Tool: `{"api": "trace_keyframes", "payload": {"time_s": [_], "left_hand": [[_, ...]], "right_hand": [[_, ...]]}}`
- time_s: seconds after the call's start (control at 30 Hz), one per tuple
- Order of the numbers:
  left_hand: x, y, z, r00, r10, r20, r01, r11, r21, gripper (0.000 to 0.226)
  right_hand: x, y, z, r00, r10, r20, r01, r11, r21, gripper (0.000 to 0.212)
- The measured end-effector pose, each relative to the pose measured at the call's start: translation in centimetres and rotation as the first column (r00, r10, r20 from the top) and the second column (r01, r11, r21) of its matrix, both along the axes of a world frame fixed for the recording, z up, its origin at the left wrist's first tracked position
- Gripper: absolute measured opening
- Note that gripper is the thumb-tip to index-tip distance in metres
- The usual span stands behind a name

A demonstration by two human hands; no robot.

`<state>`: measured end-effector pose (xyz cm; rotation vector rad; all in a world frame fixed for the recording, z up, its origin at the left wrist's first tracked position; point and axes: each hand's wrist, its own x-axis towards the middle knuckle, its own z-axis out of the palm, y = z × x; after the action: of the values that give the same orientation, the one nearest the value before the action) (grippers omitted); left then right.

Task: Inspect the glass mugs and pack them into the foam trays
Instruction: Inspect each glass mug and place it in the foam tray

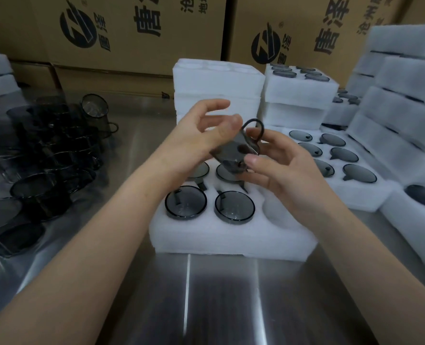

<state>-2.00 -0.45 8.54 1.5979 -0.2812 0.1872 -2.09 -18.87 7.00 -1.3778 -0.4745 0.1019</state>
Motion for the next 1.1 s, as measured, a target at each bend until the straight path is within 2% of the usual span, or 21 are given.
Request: {"api": "trace_keyframes", "payload": {"time_s": [0.03, 0.1, 0.23, 0.33, 0.43, 0.6, 0.7, 0.8, 0.93, 1.1], "left_hand": [[-0.1, 0.2, -0.2, 0.998, -0.048, -0.036, 0.050, 0.997, 0.051, 0.070], [-0.1, 0.2, -0.8, 0.992, -0.099, -0.075, 0.105, 0.991, 0.078, 0.070], [0.2, 0.5, -1.6, 0.979, -0.190, -0.074, 0.187, 0.981, -0.047, 0.052], [0.4, 1.0, -1.8, 0.960, -0.265, -0.088, 0.249, 0.956, -0.157, 0.058], [0.5, 1.1, -1.9, 0.951, -0.294, -0.095, 0.271, 0.942, -0.199, 0.057], [0.4, 1.2, -1.8, 0.916, -0.391, -0.090, 0.371, 0.912, -0.176, 0.079], [0.6, 1.3, -1.8, 0.904, -0.419, -0.088, 0.397, 0.897, -0.194, 0.083], [0.9, 1.6, -2.0, 0.897, -0.436, -0.077, 0.413, 0.886, -0.210, 0.090], [1.2, 1.8, -2.4, 0.909, -0.415, -0.041, 0.397, 0.891, -0.221, 0.077], [1.1, 1.6, -2.5, 0.922, -0.388, -0.002, 0.378, 0.898, -0.224, 0.069]], "right_hand": [[0.0, 0.0, 0.0, 1.000, 0.011, -0.006, -0.011, 1.000, 0.027, 0.046], [0.0, 0.0, 0.0, 0.999, 0.040, -0.016, -0.039, 0.996, 0.079, 0.045], [0.3, -0.2, 0.0, 0.998, 0.050, -0.032, -0.047, 0.995, 0.089, 0.030], [0.6, -0.1, -0.2, 1.000, -0.015, 0.024, 0.014, 0.999, 0.046, 0.025], [0.7, -0.1, -0.3, 0.986, -0.111, 0.128, 0.108, 0.994, 0.026, 0.017], [0.6, 0.2, -0.5, 0.970, -0.124, 0.207, 0.115, 0.992, 0.055, 0.007], [0.4, 0.5, -0.4, 0.966, -0.130, 0.223, 0.128, 0.992, 0.020, 0.021], [0.5, 0.4, -0.1, 0.985, -0.088, 0.150, 0.095, 0.995, -0.035, 0.028], [0.5, 0.6, 0.1, 0.998, 0.027, 0.059, -0.025, 0.999, -0.035, 0.031], [0.7, 1.0, -0.3, 1.000, 0.011, 0.015, -0.008, 0.988, -0.157, 0.048]]}}
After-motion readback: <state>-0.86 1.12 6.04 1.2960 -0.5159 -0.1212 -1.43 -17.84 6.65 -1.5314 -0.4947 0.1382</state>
